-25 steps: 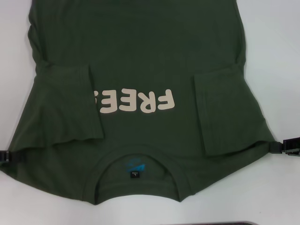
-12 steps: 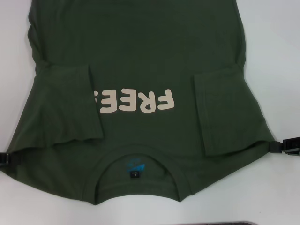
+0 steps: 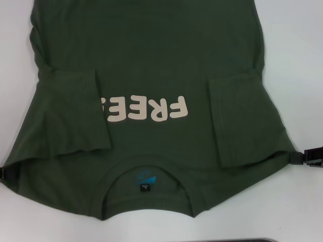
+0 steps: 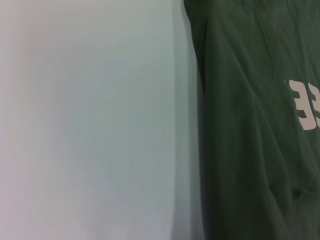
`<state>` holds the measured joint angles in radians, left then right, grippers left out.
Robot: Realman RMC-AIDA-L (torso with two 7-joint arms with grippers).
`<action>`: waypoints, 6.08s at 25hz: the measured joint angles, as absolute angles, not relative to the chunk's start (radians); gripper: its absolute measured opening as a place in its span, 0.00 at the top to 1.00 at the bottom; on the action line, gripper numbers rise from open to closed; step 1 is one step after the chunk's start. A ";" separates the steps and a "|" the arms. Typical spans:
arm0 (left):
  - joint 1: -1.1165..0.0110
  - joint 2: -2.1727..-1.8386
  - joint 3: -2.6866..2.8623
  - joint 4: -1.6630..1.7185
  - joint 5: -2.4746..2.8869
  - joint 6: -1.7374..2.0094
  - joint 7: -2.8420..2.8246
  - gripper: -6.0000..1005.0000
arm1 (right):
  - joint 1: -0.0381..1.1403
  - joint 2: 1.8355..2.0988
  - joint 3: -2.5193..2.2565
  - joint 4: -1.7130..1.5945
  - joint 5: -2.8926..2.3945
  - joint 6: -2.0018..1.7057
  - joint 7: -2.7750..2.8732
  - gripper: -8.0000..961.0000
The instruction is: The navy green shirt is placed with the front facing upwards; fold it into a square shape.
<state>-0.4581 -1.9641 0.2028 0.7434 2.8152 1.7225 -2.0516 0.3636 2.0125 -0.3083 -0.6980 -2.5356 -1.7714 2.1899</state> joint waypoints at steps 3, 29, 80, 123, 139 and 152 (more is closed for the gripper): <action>-0.458 -1.964 0.203 0.743 2.817 1.722 -2.051 0.81 | 0.364 2.012 -0.308 -0.698 -2.536 -1.772 2.189 0.96; -0.448 -1.943 0.186 0.757 2.815 1.799 -1.980 0.96 | 0.233 2.008 -0.222 -0.622 -2.525 -1.770 2.048 0.95; -0.639 -1.880 0.181 0.647 2.546 1.884 -1.996 0.96 | 0.469 1.930 -0.131 -0.619 -2.515 -1.807 2.074 0.93; -0.877 -1.943 0.254 0.476 2.220 1.156 -1.992 0.96 | 0.817 1.956 -0.365 -0.505 -2.401 -1.141 2.153 0.92; -0.888 -1.962 0.279 0.449 2.200 1.014 -1.988 0.96 | 0.851 1.944 -0.438 -0.515 -2.331 -1.040 2.144 0.91; -0.883 -1.988 0.281 0.449 2.175 0.958 -1.984 0.90 | 0.853 1.937 -0.439 -0.511 -2.327 -1.007 2.145 0.91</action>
